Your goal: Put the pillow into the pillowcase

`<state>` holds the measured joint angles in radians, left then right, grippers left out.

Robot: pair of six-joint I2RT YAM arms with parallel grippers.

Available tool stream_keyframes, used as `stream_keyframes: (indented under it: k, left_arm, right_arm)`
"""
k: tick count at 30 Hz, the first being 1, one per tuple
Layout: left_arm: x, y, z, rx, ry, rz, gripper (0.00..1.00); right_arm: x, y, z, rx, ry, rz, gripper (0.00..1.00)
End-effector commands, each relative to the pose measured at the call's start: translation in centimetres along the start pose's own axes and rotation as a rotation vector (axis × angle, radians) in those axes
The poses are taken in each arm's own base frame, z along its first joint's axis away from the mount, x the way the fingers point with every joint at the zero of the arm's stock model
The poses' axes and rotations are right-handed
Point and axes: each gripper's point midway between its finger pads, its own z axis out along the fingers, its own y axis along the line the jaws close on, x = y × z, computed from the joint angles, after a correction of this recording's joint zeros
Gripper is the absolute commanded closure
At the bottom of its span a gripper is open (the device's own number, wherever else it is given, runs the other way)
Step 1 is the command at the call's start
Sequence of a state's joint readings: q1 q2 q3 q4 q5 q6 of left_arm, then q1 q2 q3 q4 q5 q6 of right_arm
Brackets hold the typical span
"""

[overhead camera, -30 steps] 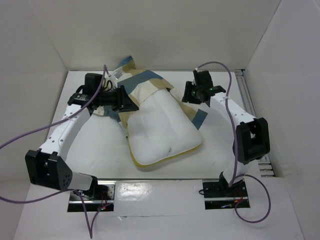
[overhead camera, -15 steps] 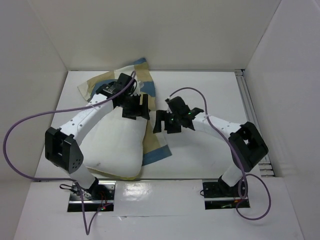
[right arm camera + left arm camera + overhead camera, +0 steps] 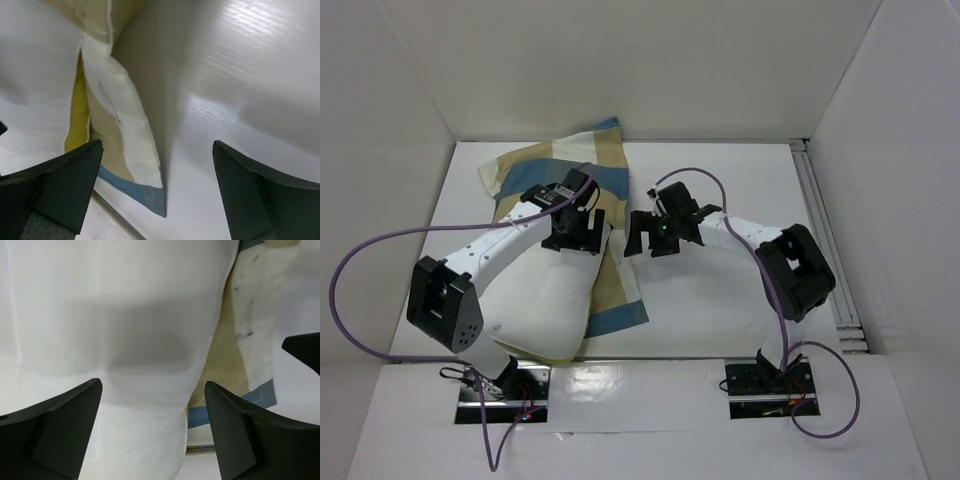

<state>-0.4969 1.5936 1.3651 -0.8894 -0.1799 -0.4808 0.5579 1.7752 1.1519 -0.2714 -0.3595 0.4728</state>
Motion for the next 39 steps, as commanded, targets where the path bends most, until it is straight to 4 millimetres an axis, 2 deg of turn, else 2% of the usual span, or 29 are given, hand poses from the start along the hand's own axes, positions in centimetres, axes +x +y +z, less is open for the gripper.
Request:
stream_keyframes:
  k: [1,5,7,8,9,10,11,12,14,15,17,18,19,20,21,22,23,24,25,26,28,29,30,31,32,35,36,38,39]
  left_arm:
    - [0.7,1.3,-0.4,-0.052,-0.023,0.012,0.02]
    - [2.3,0.2,2.5,-0.018,0.062,0.022,0.01]
    - [2.6,-0.3,3.9,-0.006,0.083,0.008,0.12]
    - [2.3,-1.3,4.1,0.04,0.072,-0.009,0.24]
    - [2.4,-1.7,4.6,0.058,0.082,-0.009,0.61]
    - [1.9,-2.3,4.2,0.082,0.075,-0.027,0.89]
    - [1.2,-2.5,4.5,0.107,0.075,-0.076,1.0]
    - [0.9,-3.0,4.5,0.124,0.077,-0.086,1.0]
    - [-1.9,-3.5,3.6,0.186,0.02,-0.136,1.0]
    - [-3.1,-4.0,2.6,0.226,-0.006,-0.173,1.0]
    - [-6.8,-4.0,0.2,0.294,-0.111,-0.239,1.0]
    - [-8.2,-4.1,-1.0,0.332,-0.153,-0.277,1.0]
    - [-11.0,-4.3,-3.4,0.382,-0.232,-0.3,1.0]
    - [-12.4,-3.5,-4.8,0.397,-0.261,-0.332,1.0]
    - [-13.5,-3.5,-5.7,0.412,-0.267,-0.371,1.0]
    - [-15.9,-4.0,-7.9,0.44,-0.318,-0.383,1.0]
    - [-17.0,-3.3,-8.7,0.423,-0.34,-0.421,1.0]
    - [-17.7,-3.1,-9.3,0.412,-0.351,-0.475,1.0]
    - [-18.4,-3.2,-9.7,0.417,-0.363,-0.508,1.0]
    - [-18.9,-3.2,-10.2,0.423,-0.375,-0.541,1.0]
    - [-20.0,-3.6,-8.7,0.411,-0.398,-0.605,1.0]
    - [-19.9,-3.4,-7.2,0.385,-0.386,-0.631,1.0]
    - [-19.6,-4.3,-6.2,0.373,-0.372,-0.636,1.0]
    - [-19.5,-4.4,-4.2,0.331,-0.363,-0.656,1.0]
    - [-19.7,-5.2,-3.3,0.325,-0.373,-0.668,1.0]
    - [-17.7,-9.5,-0.5,0.33,-0.329,-0.618,1.0]
    - [-16.6,-11.5,-0.2,0.352,-0.303,-0.584,1.0]
    - [-15.6,-12.9,0.5,0.369,-0.28,-0.559,1.0]
    - [-15.4,-13.4,0.4,0.374,-0.277,-0.55,1.0]
  right_arm:
    - [-1.1,3.7,0.8,-0.147,-0.02,-0.088,0.02]
    - [-0.1,4.7,2.4,-0.205,0.012,-0.099,0.02]
    - [0.9,4.9,3.4,-0.225,0.044,-0.092,0.08]
    - [1.1,5.5,3.8,-0.235,0.05,-0.091,0.12]
    - [1.1,5.4,4.1,-0.234,0.052,-0.081,0.18]
    - [1.2,5.3,4.4,-0.234,0.052,-0.081,0.26]
    - [1.5,5.5,4.8,-0.241,0.052,-0.075,0.52]
    - [1.3,5.6,4.8,-0.246,0.046,-0.069,0.67]
    - [0.3,5.8,4.6,-0.251,0.024,-0.069,0.95]
    - [0.2,5.8,4.5,-0.245,0.033,-0.082,1.0]
    - [-2.2,6.6,3.5,-0.242,-0.021,-0.116,1.0]
    - [-2.4,6.9,2.8,-0.237,-0.015,-0.133,1.0]
    - [-3.1,7.7,1.9,-0.245,-0.032,-0.152,1.0]
    - [-4.7,9.6,-0.5,-0.274,-0.082,-0.177,1.0]
    - [-4.3,9.7,-1.6,-0.265,-0.069,-0.179,1.0]
    - [-4.7,10.6,-3.3,-0.276,-0.09,-0.198,1.0]
    - [-3.7,11.0,-4.2,-0.27,-0.081,-0.204,1.0]
    - [-2.7,12.3,-6.7,-0.283,-0.091,-0.211,1.0]
    - [-1.5,12.3,-7.4,-0.287,-0.082,-0.201,1.0]
    - [2.1,10.3,-6.8,-0.275,0.003,-0.153,1.0]
    - [6.2,10.6,-7.4,-0.319,0.062,-0.123,1.0]
    - [10.1,8.5,-6.4,-0.293,0.143,-0.079,1.0]
    - [11.6,8.6,-6.6,-0.306,0.156,-0.076,1.0]
    - [12.3,8.7,-6.5,-0.33,0.156,-0.075,1.0]
    - [13.1,8.1,-6.2,-0.316,0.175,-0.056,1.0]
    - [12.8,7.4,-6.1,-0.271,0.163,-0.085,1.0]
    - [11.1,8.1,-6.4,-0.259,0.116,-0.109,1.0]
    - [9.8,8.0,-6.5,-0.234,0.09,-0.138,1.0]
    - [8.2,8.5,-6.6,-0.23,0.051,-0.141,1.0]
